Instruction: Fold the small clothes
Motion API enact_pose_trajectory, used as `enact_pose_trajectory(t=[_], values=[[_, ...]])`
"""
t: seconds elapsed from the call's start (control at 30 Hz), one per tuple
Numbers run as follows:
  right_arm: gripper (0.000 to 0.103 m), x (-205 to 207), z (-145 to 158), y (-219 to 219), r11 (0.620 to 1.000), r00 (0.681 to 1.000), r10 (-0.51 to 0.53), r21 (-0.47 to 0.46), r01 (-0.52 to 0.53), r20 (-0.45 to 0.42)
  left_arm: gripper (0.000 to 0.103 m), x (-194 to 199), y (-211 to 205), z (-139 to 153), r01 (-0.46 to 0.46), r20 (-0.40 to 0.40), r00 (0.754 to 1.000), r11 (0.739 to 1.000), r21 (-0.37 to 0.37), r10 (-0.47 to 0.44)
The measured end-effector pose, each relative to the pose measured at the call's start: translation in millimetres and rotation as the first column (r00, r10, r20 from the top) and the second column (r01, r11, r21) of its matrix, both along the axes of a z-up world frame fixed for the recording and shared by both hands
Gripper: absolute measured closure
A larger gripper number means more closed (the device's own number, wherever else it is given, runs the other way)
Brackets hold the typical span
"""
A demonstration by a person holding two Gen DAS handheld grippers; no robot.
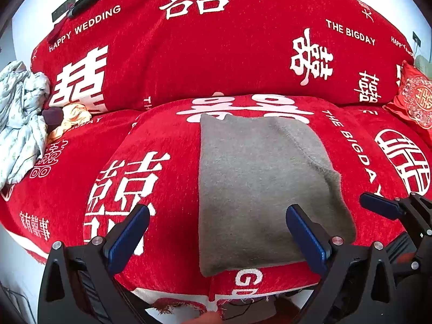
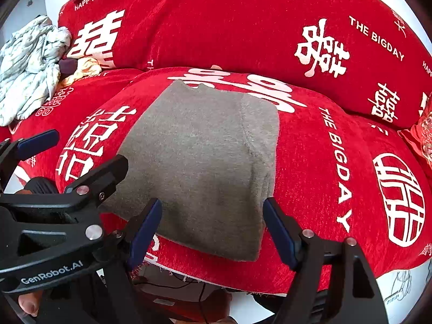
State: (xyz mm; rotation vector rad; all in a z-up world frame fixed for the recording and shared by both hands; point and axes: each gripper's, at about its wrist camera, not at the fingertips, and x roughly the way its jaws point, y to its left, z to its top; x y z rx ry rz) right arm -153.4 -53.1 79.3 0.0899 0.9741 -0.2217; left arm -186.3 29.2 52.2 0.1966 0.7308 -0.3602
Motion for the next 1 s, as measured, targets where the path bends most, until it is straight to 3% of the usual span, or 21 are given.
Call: enact_pose_trajectory(t=[0.43, 1.0], values=[[0.023, -8.4, 10.8, 6.2, 1.0, 1.0, 0.006, -0.023, -0.005, 0.029, 0.002, -10.9, 3.1, 7.1, -0.023, 0.042, 0.999, 1.0, -0.005, 0.023], [0.023, -8.5, 15.0, 13.7, 0.999, 0.999, 0.018, -0.047, -0.017, 0.03, 0.002, -10.7, 8.8, 7.6, -0.022, 0.037, 0.999, 0.999, -0.025, 0.023]])
